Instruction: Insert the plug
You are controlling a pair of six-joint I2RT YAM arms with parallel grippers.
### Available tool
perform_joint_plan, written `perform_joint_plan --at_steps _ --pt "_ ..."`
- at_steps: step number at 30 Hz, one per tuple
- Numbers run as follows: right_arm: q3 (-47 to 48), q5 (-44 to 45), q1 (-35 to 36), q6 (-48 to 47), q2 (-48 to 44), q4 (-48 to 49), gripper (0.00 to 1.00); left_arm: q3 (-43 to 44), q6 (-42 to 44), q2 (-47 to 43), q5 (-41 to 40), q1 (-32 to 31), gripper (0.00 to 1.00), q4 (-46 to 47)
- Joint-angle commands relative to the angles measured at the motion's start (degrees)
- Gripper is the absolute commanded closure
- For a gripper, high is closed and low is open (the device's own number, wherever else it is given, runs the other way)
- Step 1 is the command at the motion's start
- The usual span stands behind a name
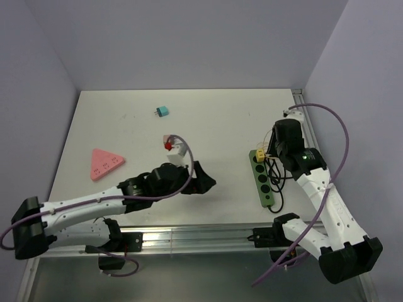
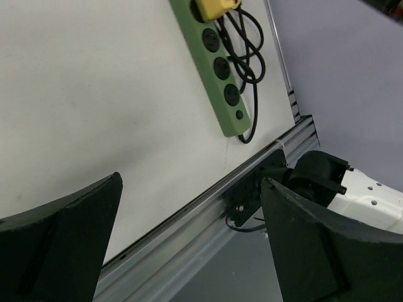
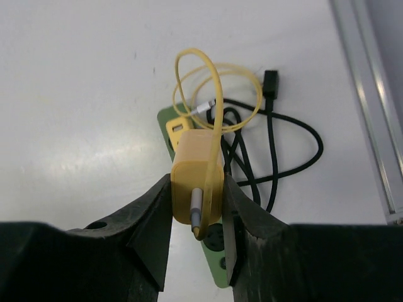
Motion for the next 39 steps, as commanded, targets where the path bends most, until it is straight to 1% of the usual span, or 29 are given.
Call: perform_joint_plan --at_steps 1,3,4,5,6,7,8,9,10,11,12,13,14,16,20,28,31,34,37,39 --pt "8.08 10.96 0.11 11.24 0.09 -5.66 1.00 8.09 4.65 9.33 -8.72 -4.36 0.03 1.27" --pt "12.57 11.24 -0.07 13.27 1.15 -8.32 1.00 13.45 4.57 14.62 -7.15 -4.63 0.04 1.02" --pt "13.80 11.33 -0.15 13.71 1.59 -9.90 1.00 15.81 4.31 20.22 -7.05 -4.72 0.04 0.32" --pt "15.47 12.72 -0.24 14.41 1.86 -10.44 1.00 20.80 4.22 23.23 -6.97 -4.98 0.05 -2.03" --pt "16.18 13.35 -0.33 14.59 1.95 -10.88 1.00 23.46 4.13 26.13 -6.53 -5.15 0.05 -3.01" --pt "16.71 13.70 -0.76 14.51 2.04 -11.49 1.00 26.10 3.69 31.90 -6.61 -5.68 0.05 -4.59" --pt "17.76 13.70 -1.20 14.07 2.21 -11.76 1.00 30.91 2.91 34.66 -6.44 -5.94 0.06 -6.61" --pt "18.12 13.27 -1.73 13.81 2.21 -11.93 1.00 33.04 2.46 37.30 -6.09 -5.95 0.07 -7.50" --pt "18.38 12.40 -2.43 13.37 2.21 -11.94 1.00 34.98 1.85 42.20 -5.82 -6.12 0.07 -8.29" --pt "18.82 11.52 -3.83 12.75 1.78 -11.76 1.00 38.91 -0.07 44.59 -6.08 -6.12 0.09 -9.25" --pt "18.91 10.29 -4.72 12.49 1.42 -11.76 1.00 40.95 -0.96 46.88 -6.26 -6.12 0.10 -11.53" --pt "18.91 9.76 -6.03 11.79 0.64 -11.50 1.00 45.15 -2.27 51.25 -6.35 -6.04 0.11 -12.68" --pt "18.82 9.31 -6.74 11.35 0.11 -11.32 1.00 47.28 -2.72 53.30 -6.70 -6.03 0.15 -14.17" --pt "18.47 8.26 -7.80 10.56 -0.95 -10.88 1.00 51.41 -3.60 57.77 -6.09 -6.12 0.18 -15.41" --pt "16.98 8.08 -9.91 8.45 -1.57 -10.53 1.00 54.24 -4.39 61.58 -4.15 -6.21 0.21 -14.01" --pt "15.22 5.97 -11.14 7.30 -2.27 -9.04 1.00 61.53 -5.54 69.31 -2.49 -8.05 0.20 -14.54" --pt "15.40 5.97 -11.14 7.04 -2.53 -9.12 1.00 61.19 -6.41 70.19 -0.38 -8.32 0.19 -11.99" --pt "15.31 6.15 -11.23 6.77 -2.88 -9.12 1.00 61.89 -7.47 70.72 -1.59 -8.49 0.17 -11.98" --pt "14.78 5.53 -11.23 6.77 -3.41 -8.60 1.00 65.21 -8.35 72.30 -4.32 -8.93 0.14 -15.76" --pt "14.52 5.18 -11.23 6.86 -3.50 -8.33 1.00 66.46 -8.44 73.53 -3.98 -9.02 0.12 -16.29"
